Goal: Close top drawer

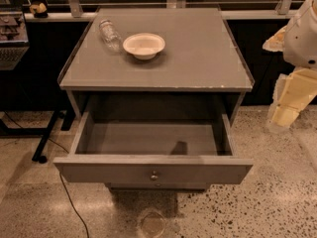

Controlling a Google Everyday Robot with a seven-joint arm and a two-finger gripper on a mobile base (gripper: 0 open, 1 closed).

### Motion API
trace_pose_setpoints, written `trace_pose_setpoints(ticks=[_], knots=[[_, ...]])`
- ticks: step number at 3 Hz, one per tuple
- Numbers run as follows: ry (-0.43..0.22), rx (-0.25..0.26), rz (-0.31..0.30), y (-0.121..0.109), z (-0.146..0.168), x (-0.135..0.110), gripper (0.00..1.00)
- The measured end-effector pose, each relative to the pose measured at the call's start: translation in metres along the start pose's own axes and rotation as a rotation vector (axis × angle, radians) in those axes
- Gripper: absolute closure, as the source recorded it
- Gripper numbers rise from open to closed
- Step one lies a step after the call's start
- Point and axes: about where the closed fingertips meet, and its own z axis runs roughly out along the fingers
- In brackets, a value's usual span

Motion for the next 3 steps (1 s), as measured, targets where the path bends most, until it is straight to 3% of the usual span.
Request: trace_pose_setpoints(ticks=[2,3], knots=[[-0.004,0.012,0.021,0.003,0.0,0.001,0.0],[-0.071,-0.02,0.115,0.022,0.026,0.014,0.0]])
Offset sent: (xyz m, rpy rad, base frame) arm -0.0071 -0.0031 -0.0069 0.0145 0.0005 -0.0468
